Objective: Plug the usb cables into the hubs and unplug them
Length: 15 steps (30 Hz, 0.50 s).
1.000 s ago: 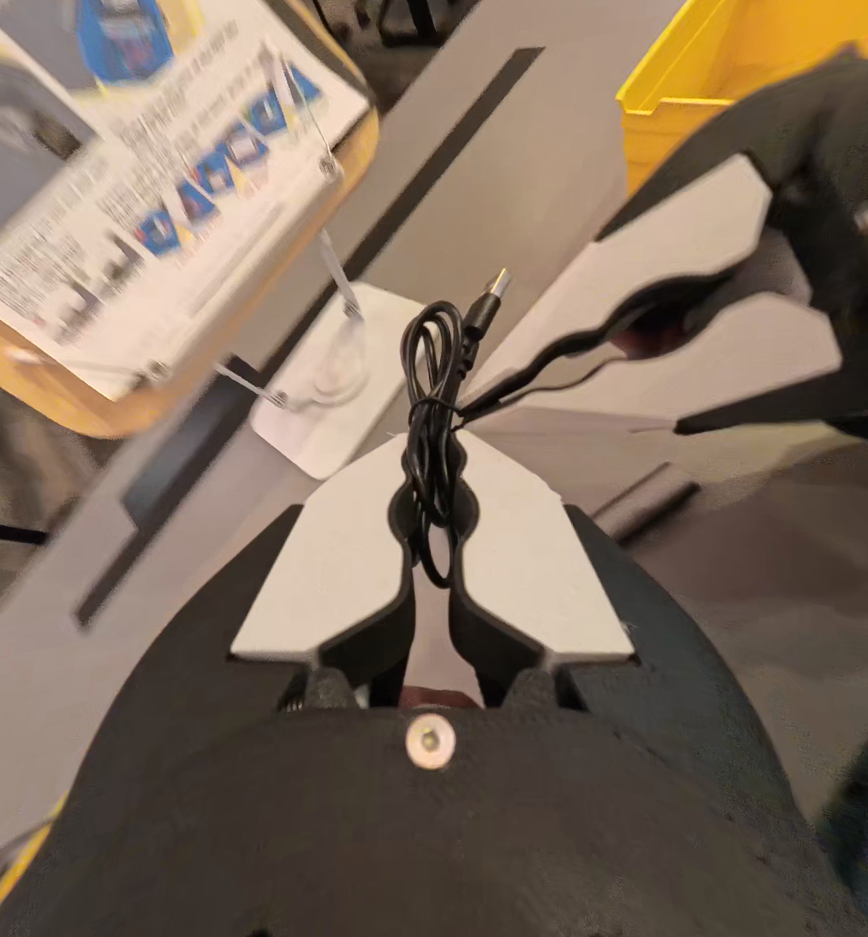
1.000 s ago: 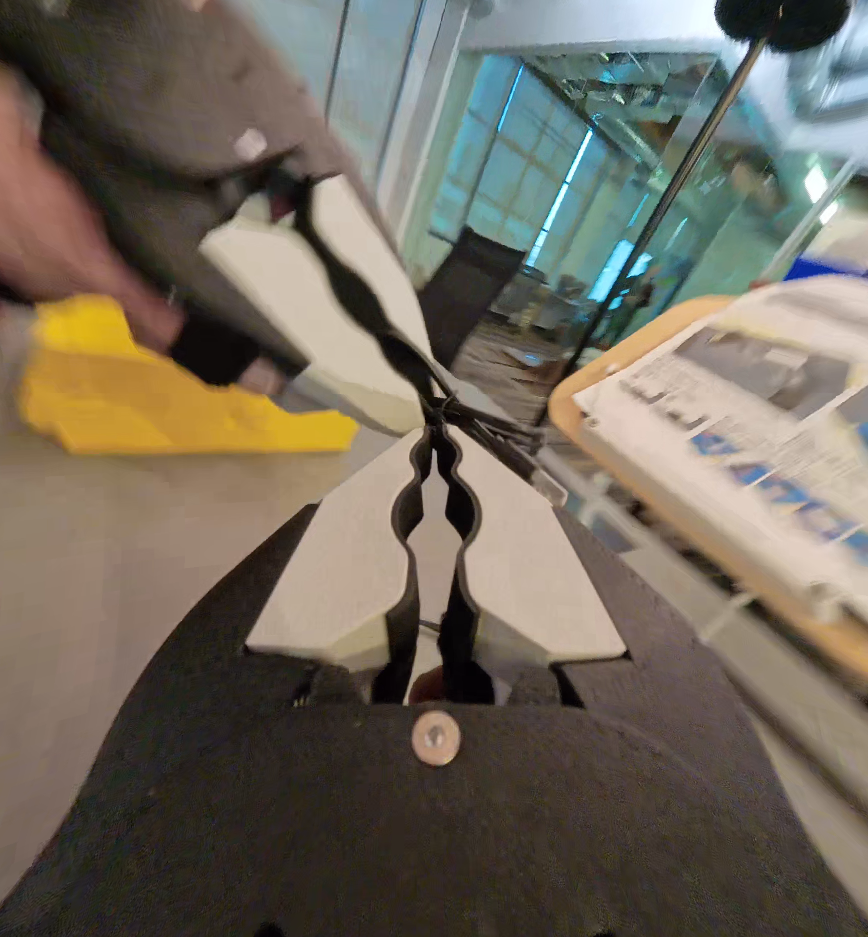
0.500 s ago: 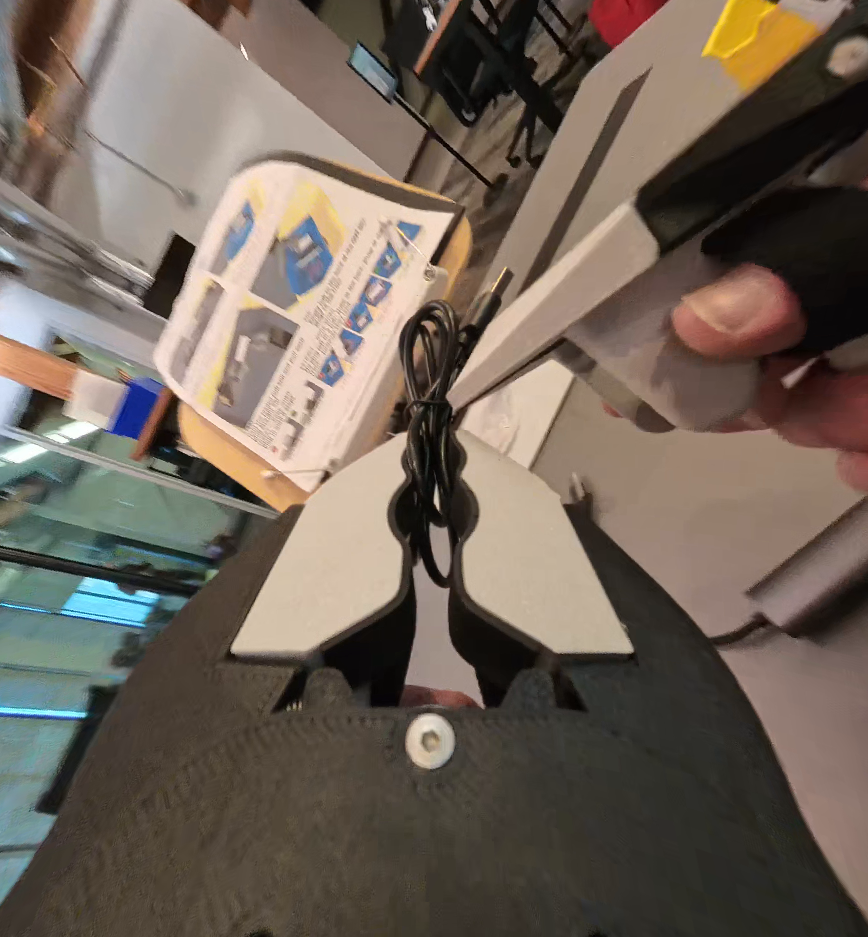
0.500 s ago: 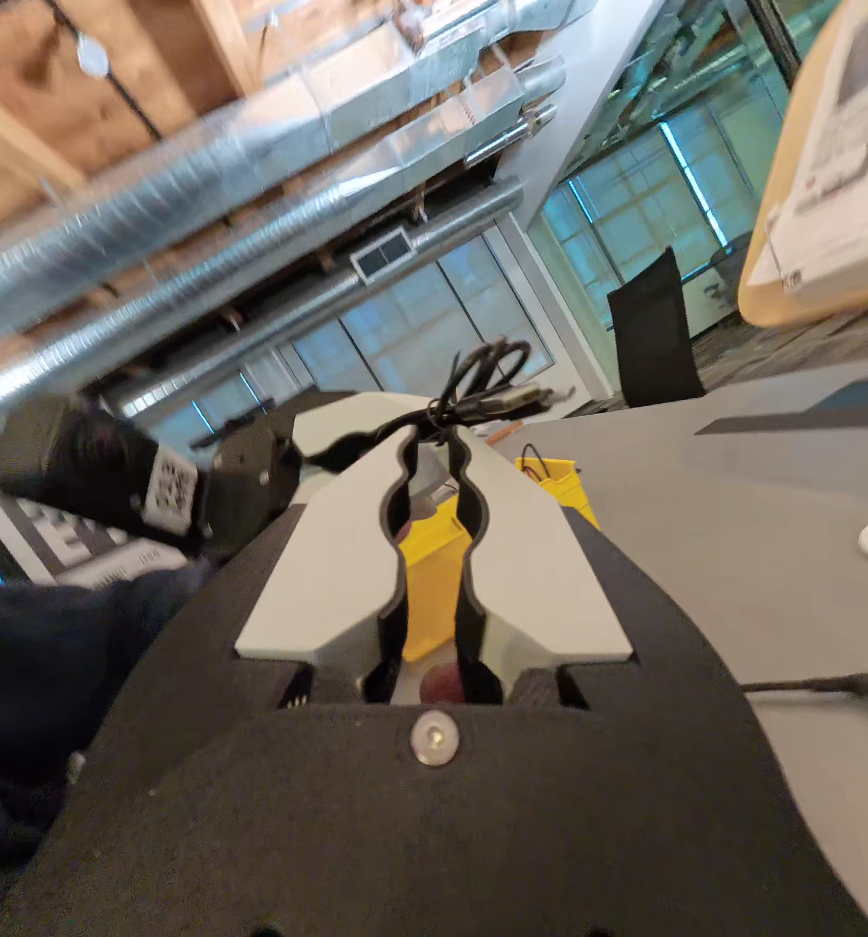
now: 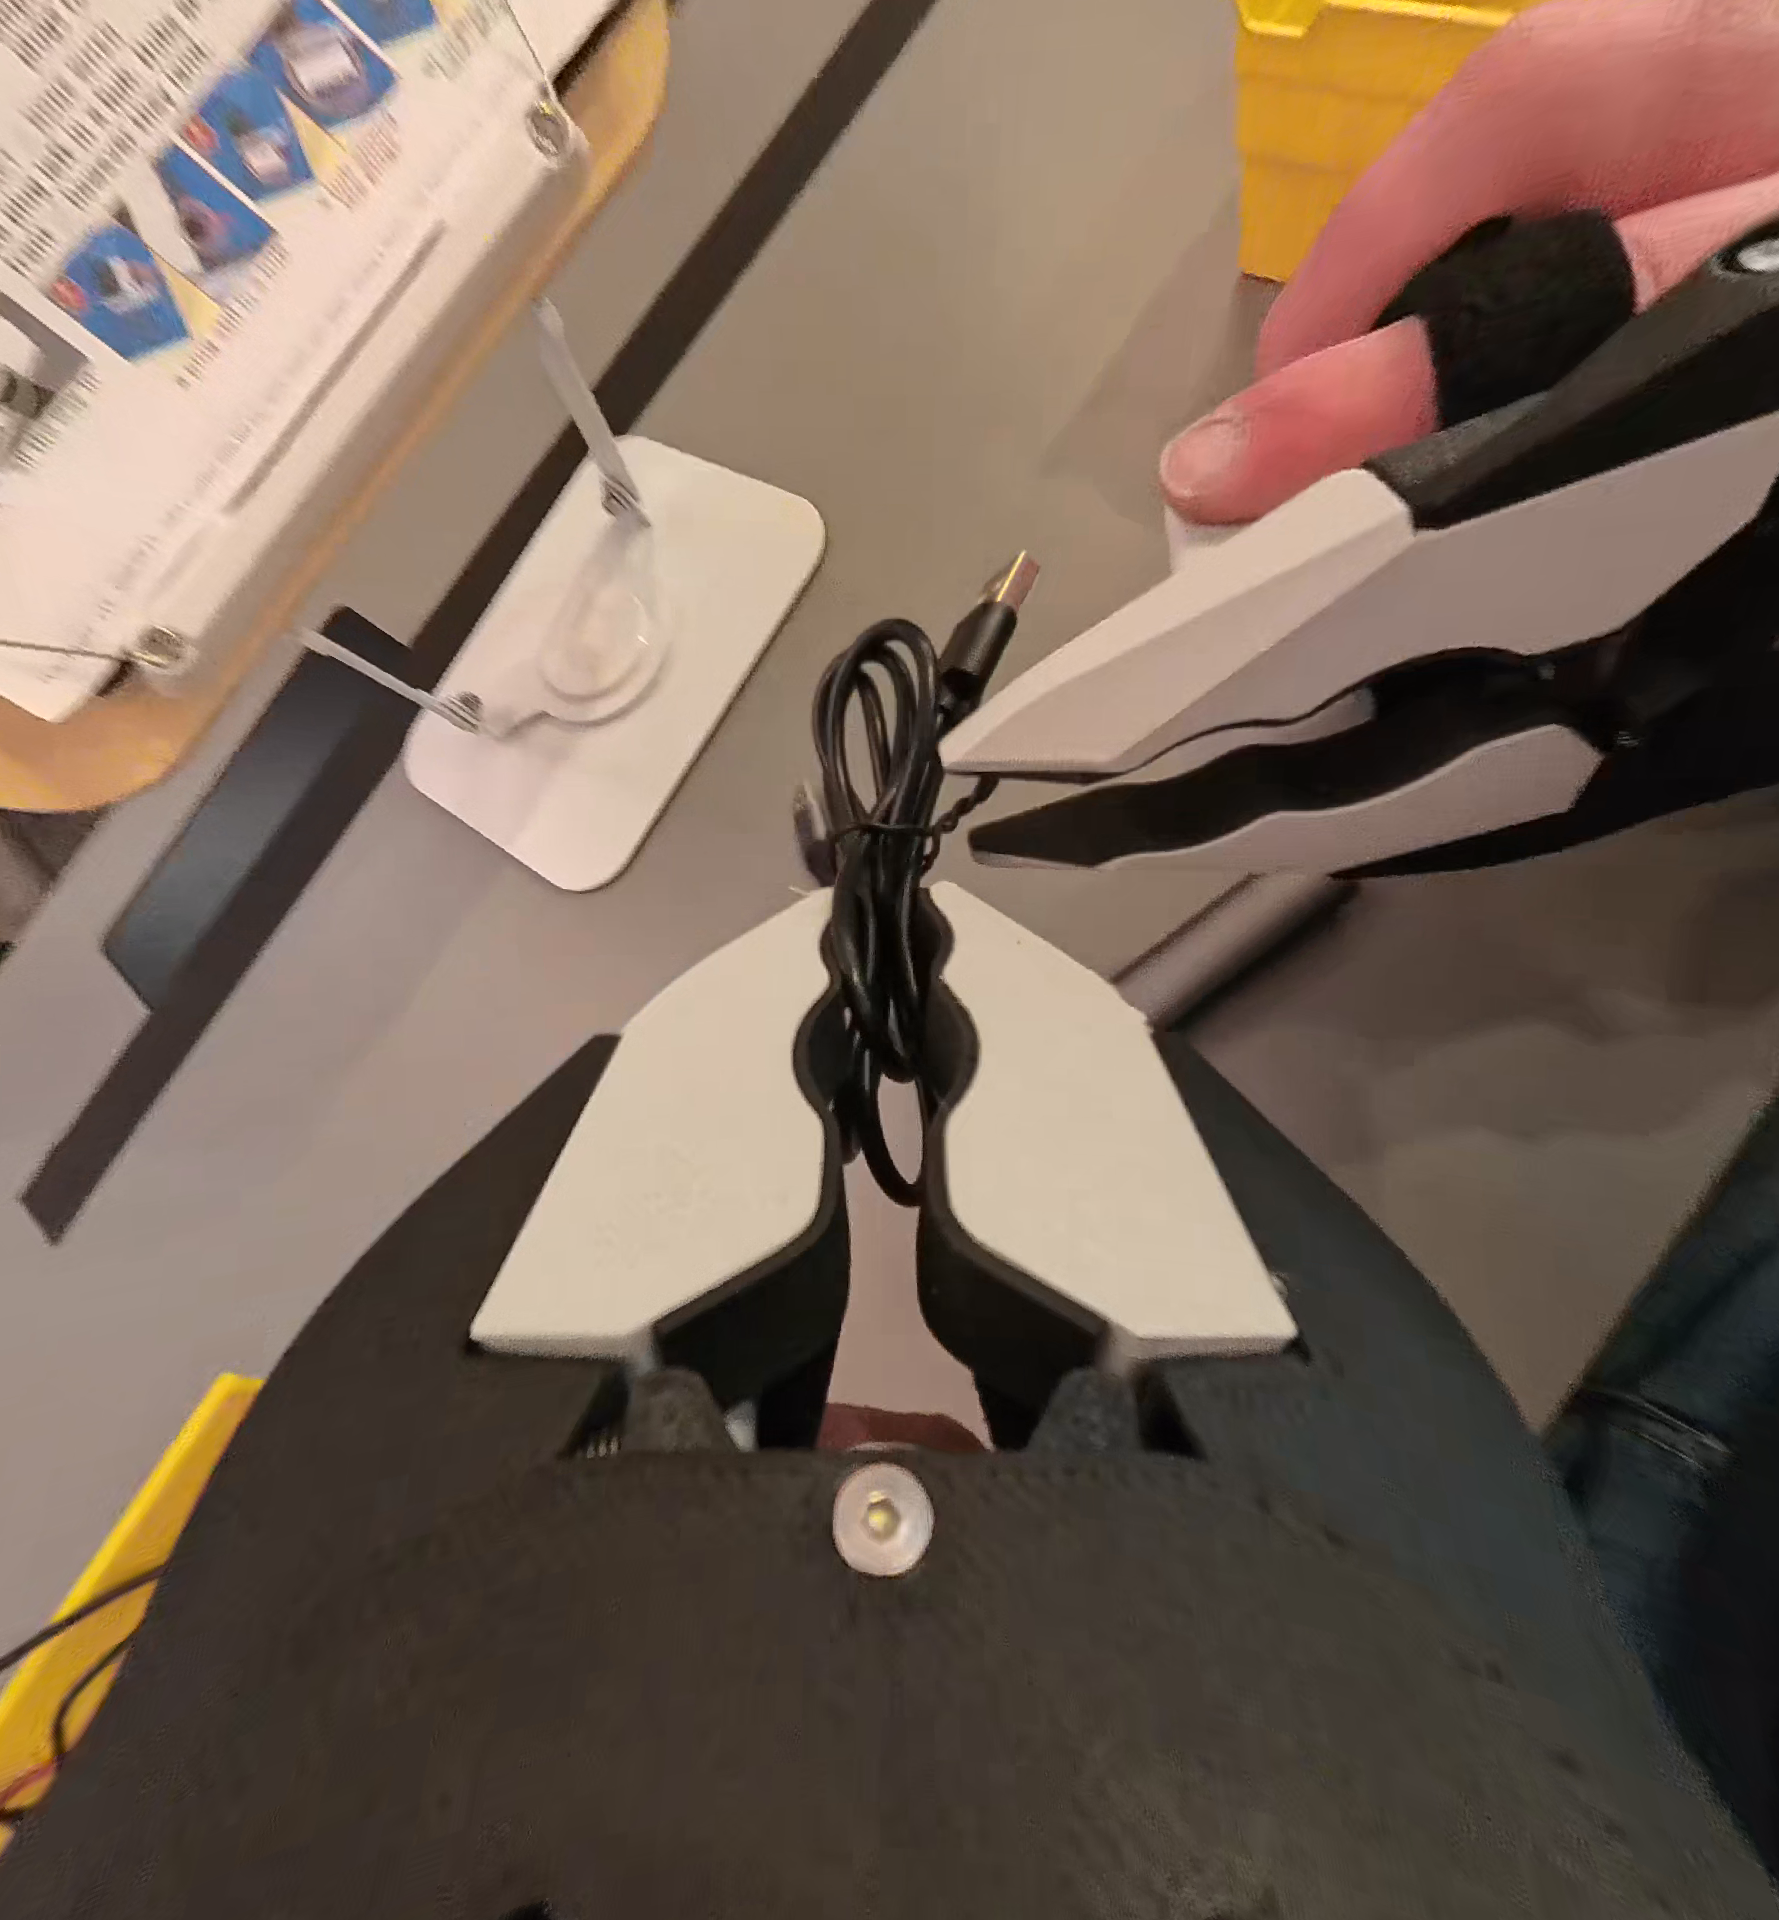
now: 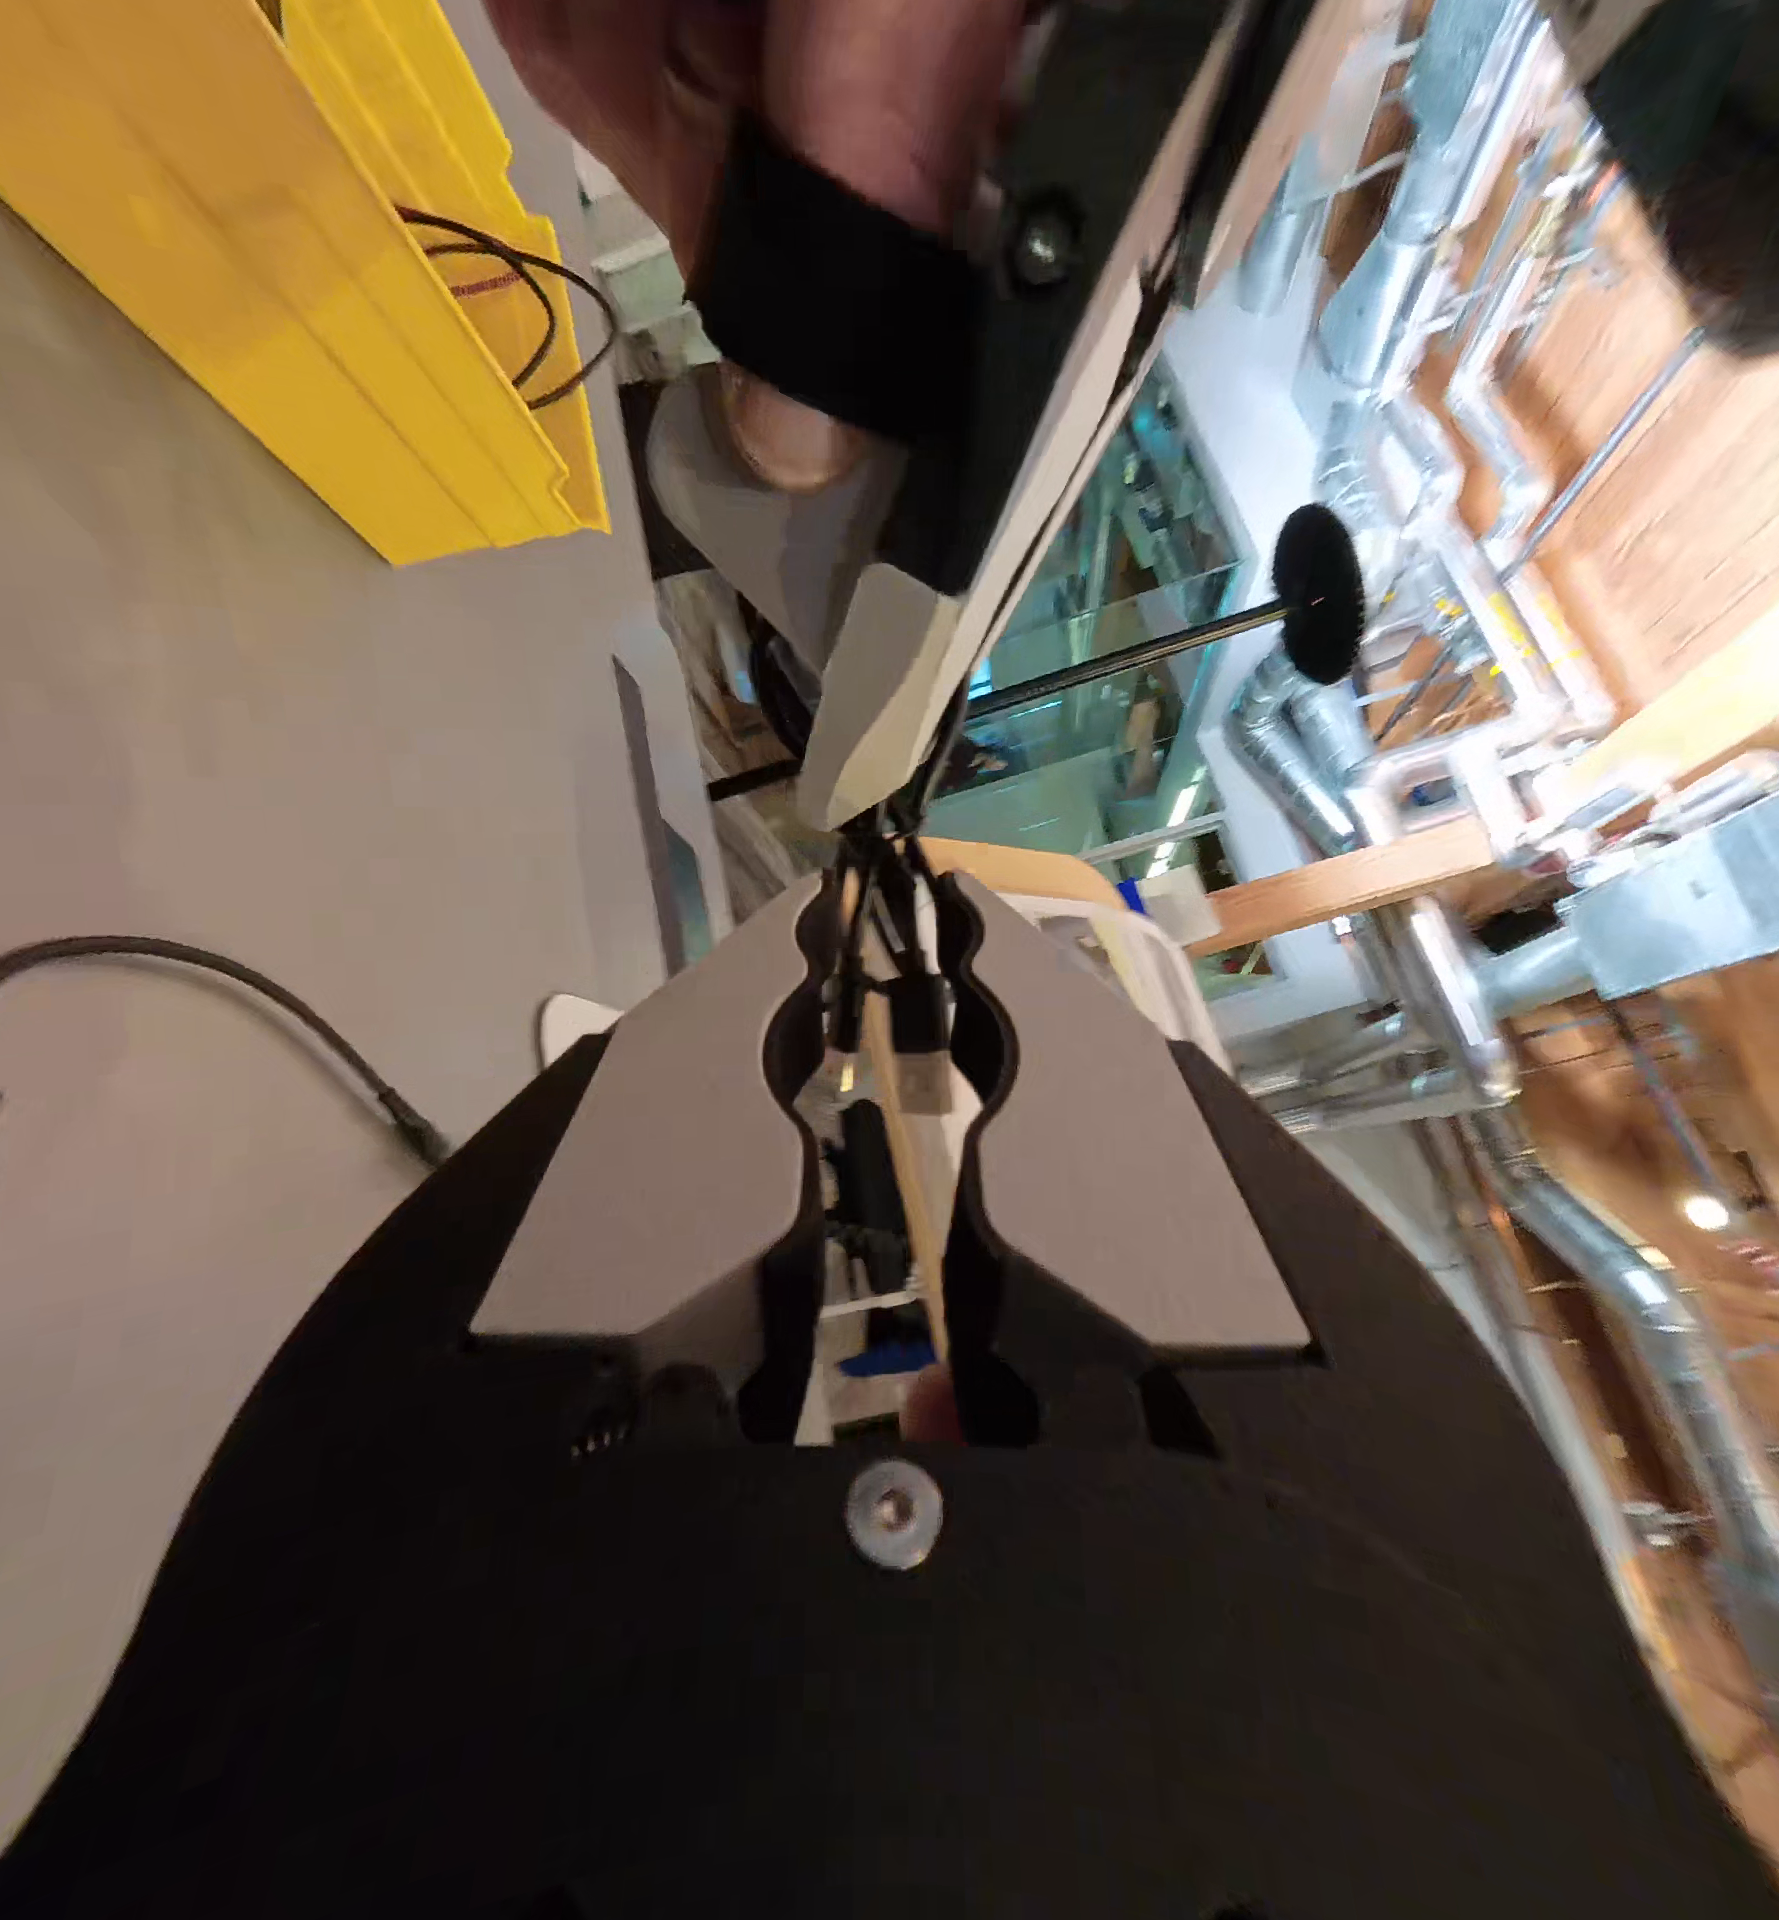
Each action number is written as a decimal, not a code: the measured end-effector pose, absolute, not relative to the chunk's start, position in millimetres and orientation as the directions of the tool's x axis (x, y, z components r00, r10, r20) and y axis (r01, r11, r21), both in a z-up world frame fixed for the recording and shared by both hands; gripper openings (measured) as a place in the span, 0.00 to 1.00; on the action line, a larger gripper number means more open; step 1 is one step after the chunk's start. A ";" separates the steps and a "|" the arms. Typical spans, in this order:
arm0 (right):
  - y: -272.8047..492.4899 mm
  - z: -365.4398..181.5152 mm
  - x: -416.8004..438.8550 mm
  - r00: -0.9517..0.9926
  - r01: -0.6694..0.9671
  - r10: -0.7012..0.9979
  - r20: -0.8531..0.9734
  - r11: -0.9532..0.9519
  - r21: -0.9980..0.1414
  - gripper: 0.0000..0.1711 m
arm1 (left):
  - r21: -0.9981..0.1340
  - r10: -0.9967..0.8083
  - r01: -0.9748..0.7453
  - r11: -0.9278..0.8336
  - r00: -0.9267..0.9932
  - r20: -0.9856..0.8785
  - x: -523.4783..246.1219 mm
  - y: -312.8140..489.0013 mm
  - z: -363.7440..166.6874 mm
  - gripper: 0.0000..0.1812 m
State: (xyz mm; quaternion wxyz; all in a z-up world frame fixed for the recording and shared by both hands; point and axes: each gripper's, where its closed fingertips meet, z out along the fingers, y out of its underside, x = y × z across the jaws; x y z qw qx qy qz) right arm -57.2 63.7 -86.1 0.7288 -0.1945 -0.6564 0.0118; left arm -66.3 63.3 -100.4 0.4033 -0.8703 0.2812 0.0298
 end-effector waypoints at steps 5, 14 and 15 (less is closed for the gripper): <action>57.4 -88.8 -64.4 0.109 0.246 0.162 0.981 0.952 -0.184 0.08 | -0.647 -0.501 -0.470 -0.601 0.852 -0.154 -62.9 57.8 -106.2 0.05; 61.4 -92.4 -67.3 0.076 0.279 0.237 0.969 0.928 -0.249 0.00 | -0.616 -0.473 -0.475 -0.628 0.862 -0.181 -68.3 61.8 -108.9 0.05; 62.8 -91.8 -67.1 0.081 0.284 0.271 0.959 0.916 -0.283 0.00 | -0.620 -0.469 -0.482 -0.619 0.860 -0.200 -68.5 63.5 -107.8 0.05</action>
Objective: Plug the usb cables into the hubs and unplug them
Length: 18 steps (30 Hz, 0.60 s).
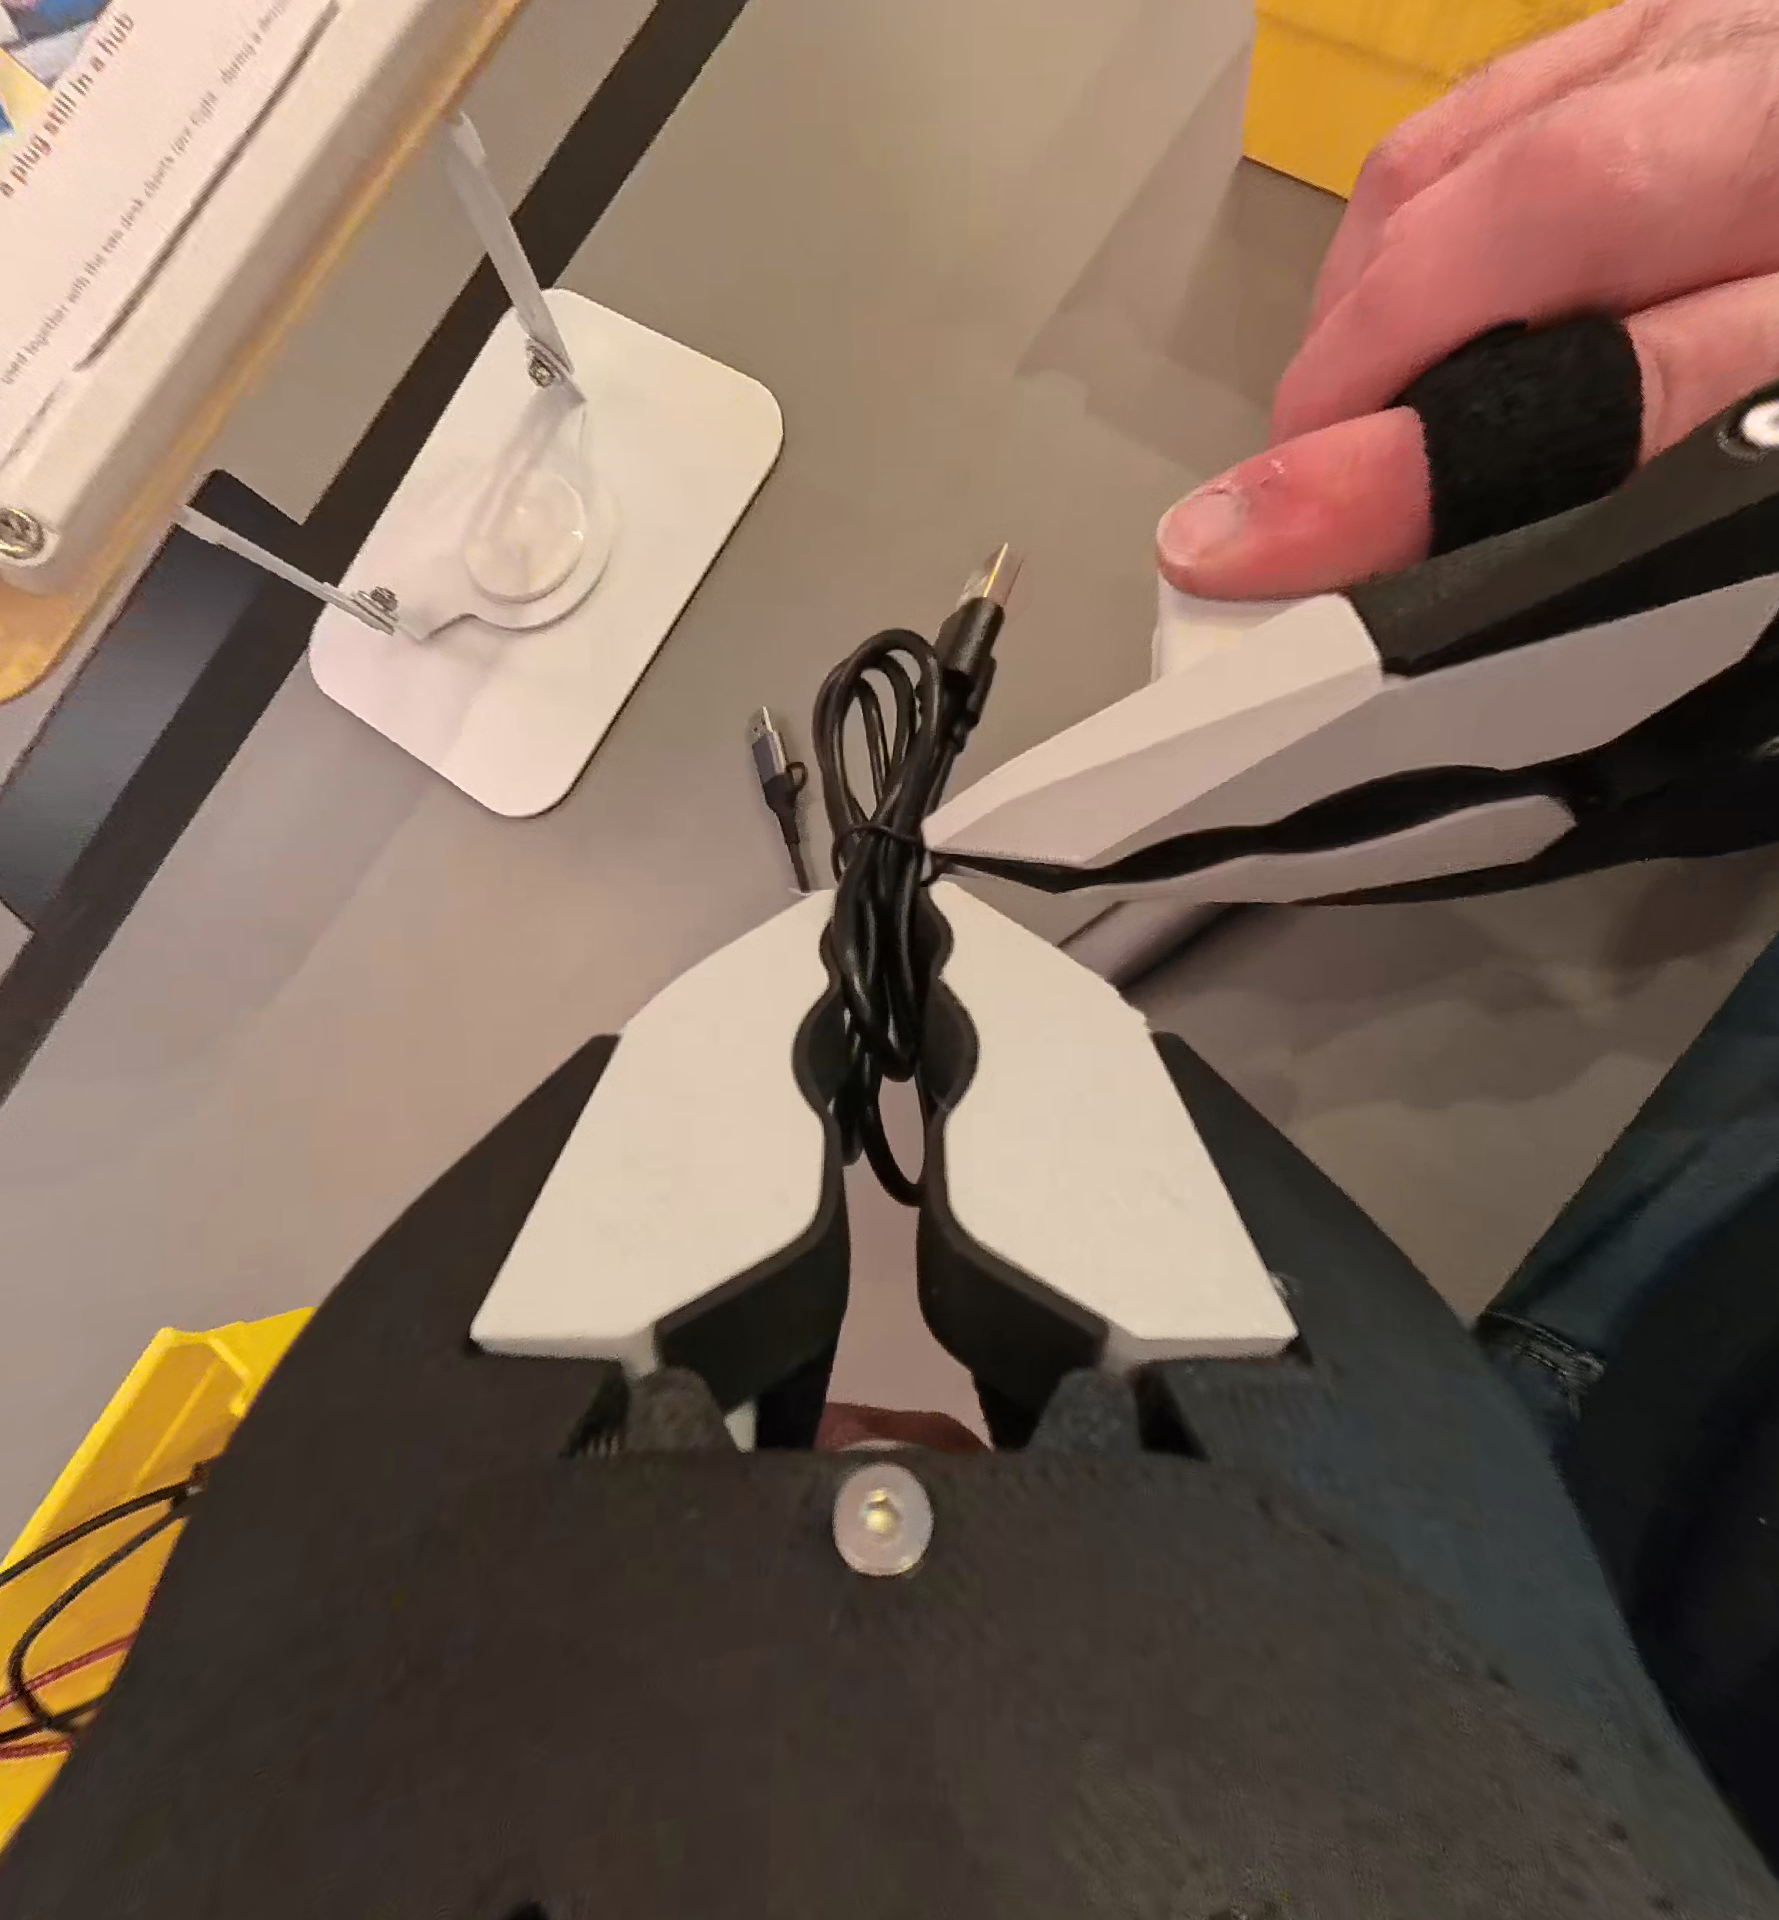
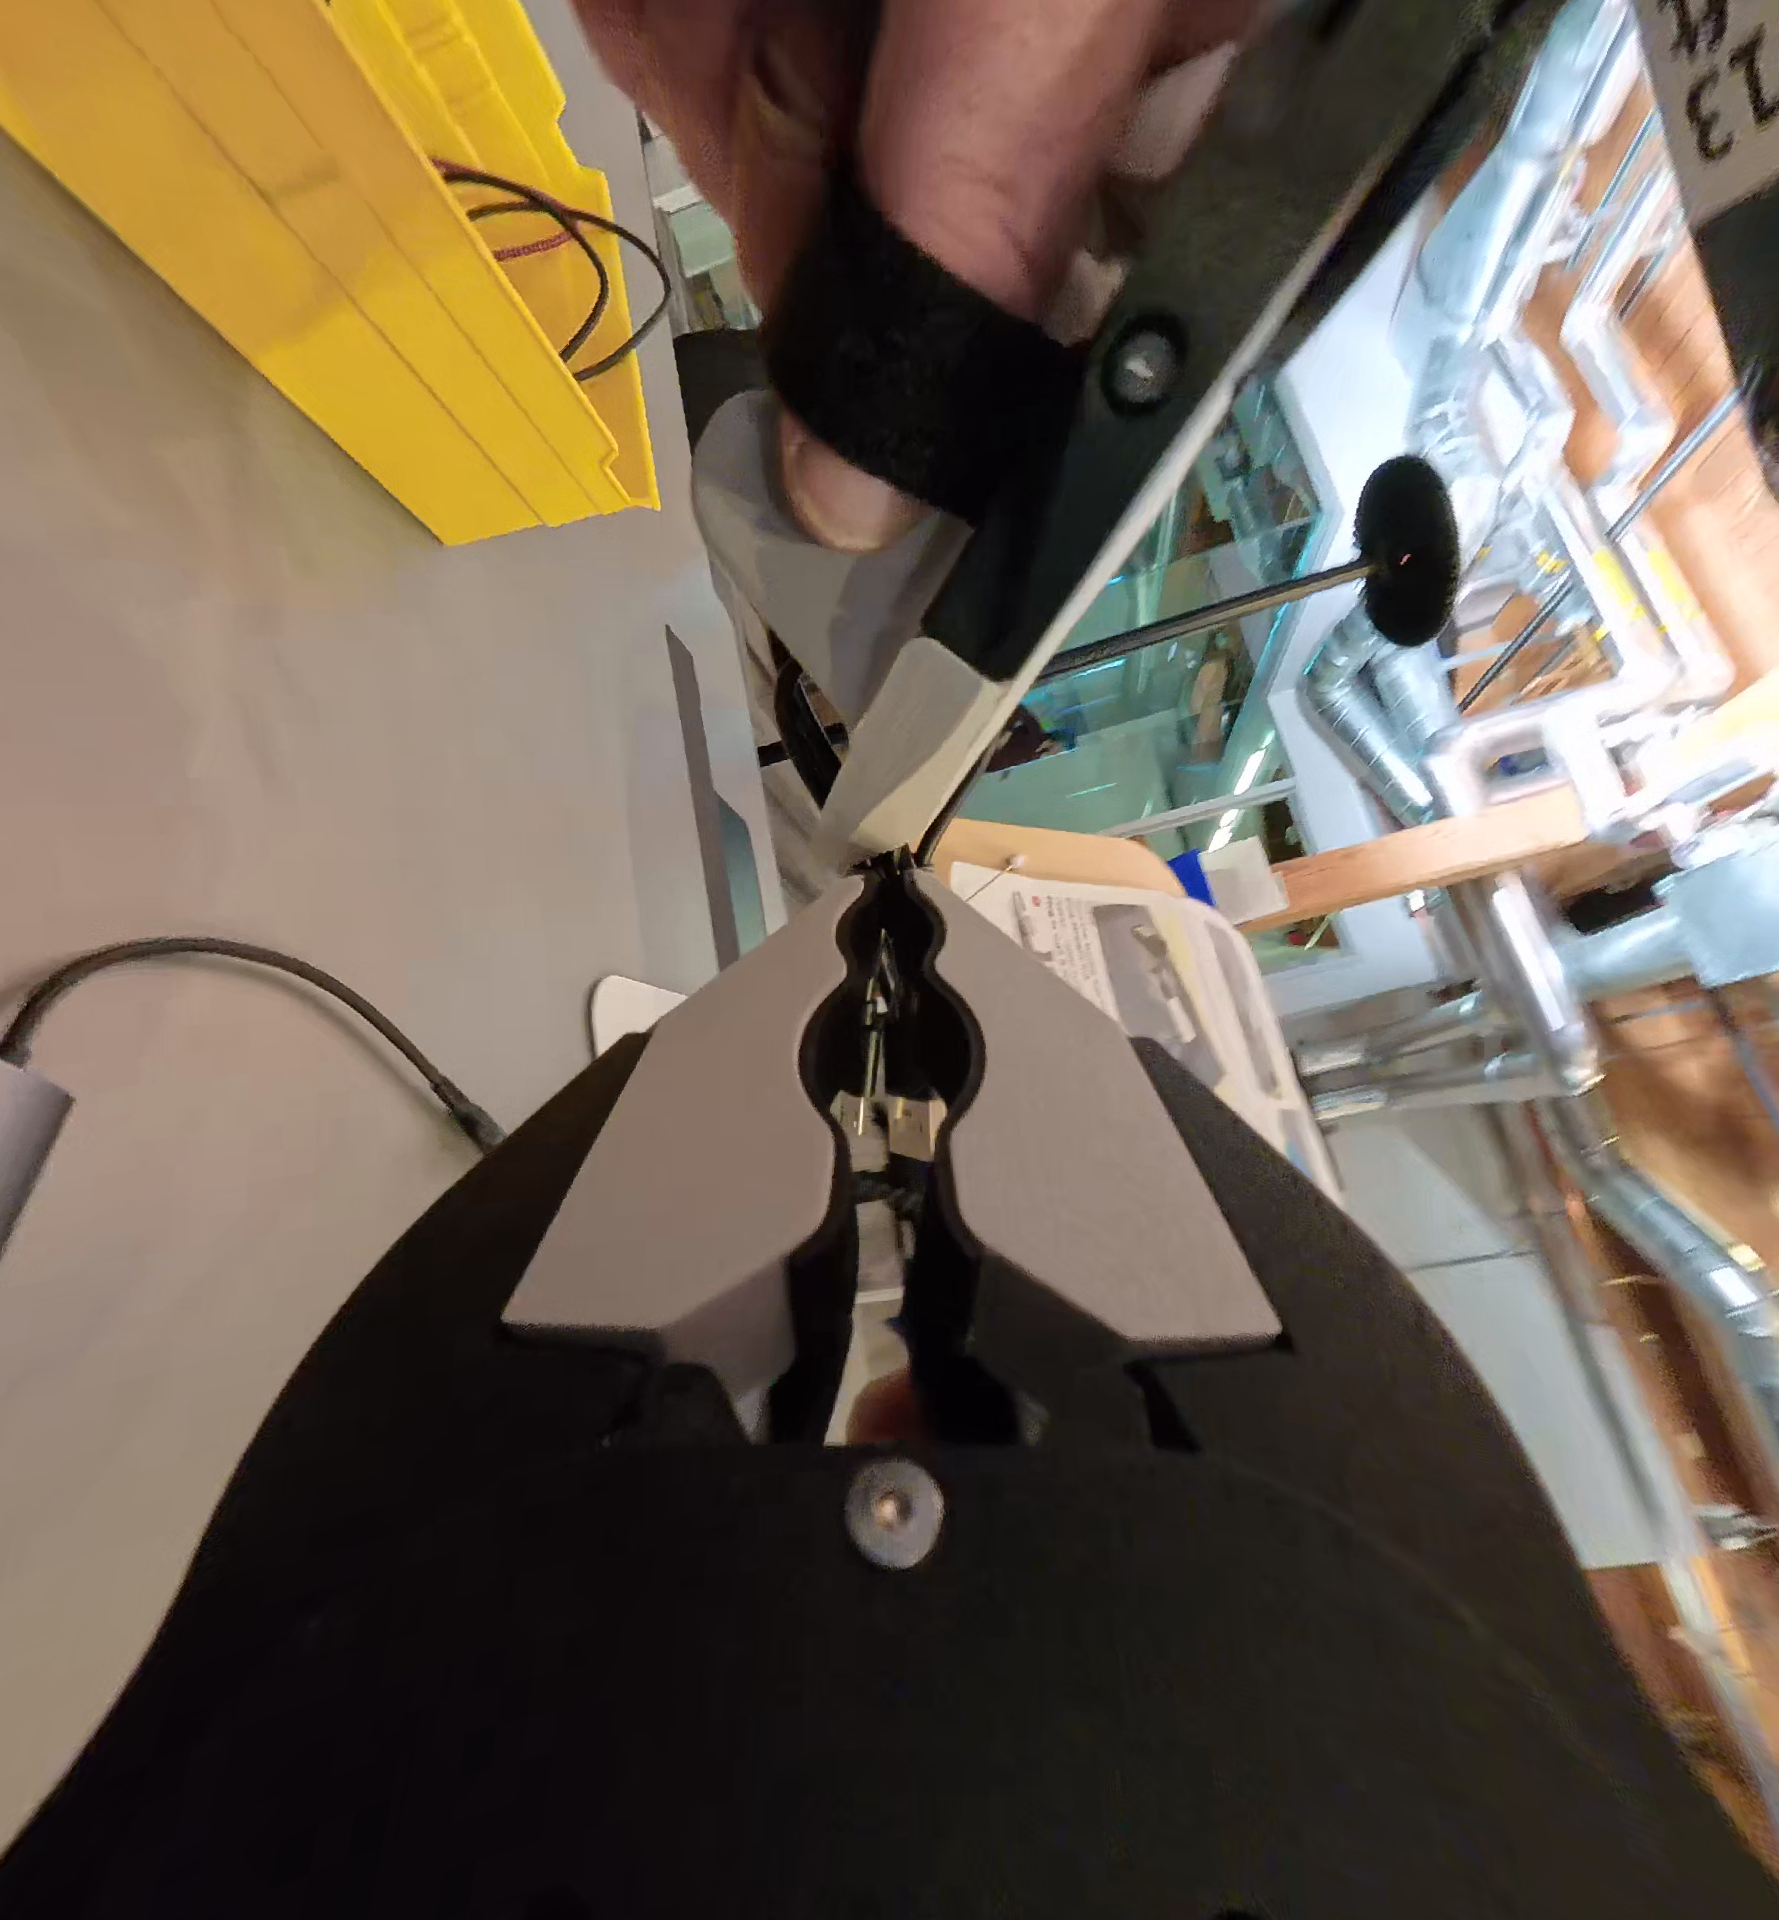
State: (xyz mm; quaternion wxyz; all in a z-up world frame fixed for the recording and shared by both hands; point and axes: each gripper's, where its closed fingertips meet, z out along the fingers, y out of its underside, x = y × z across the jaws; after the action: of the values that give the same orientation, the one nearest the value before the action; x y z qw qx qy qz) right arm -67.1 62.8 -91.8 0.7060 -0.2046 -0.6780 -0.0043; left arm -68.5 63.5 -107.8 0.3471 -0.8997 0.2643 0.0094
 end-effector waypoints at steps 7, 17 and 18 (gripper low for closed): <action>69.6 -83.1 -62.8 0.124 0.122 0.812 0.570 0.558 -0.821 0.00 | -0.634 -0.430 -0.585 -0.505 0.808 -0.403 -66.6 74.5 -96.8 0.05; 78.8 -70.1 -51.1 -0.289 -0.249 0.722 -0.629 -0.691 -0.678 0.00 | -0.450 -0.161 -0.876 -0.174 0.476 -0.865 -61.0 89.8 -76.3 0.05; 77.6 -67.5 -49.5 -0.331 -0.263 0.678 -0.656 -0.734 -0.626 0.00 | -0.431 -0.124 -0.892 -0.138 0.447 -0.886 -59.3 89.9 -74.7 0.05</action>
State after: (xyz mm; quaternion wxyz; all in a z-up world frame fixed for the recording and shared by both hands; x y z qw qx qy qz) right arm -49.5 77.6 -67.5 0.2982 -0.4953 -0.2094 0.7886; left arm -59.3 89.9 -74.7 0.5333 -0.6626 0.3832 0.3602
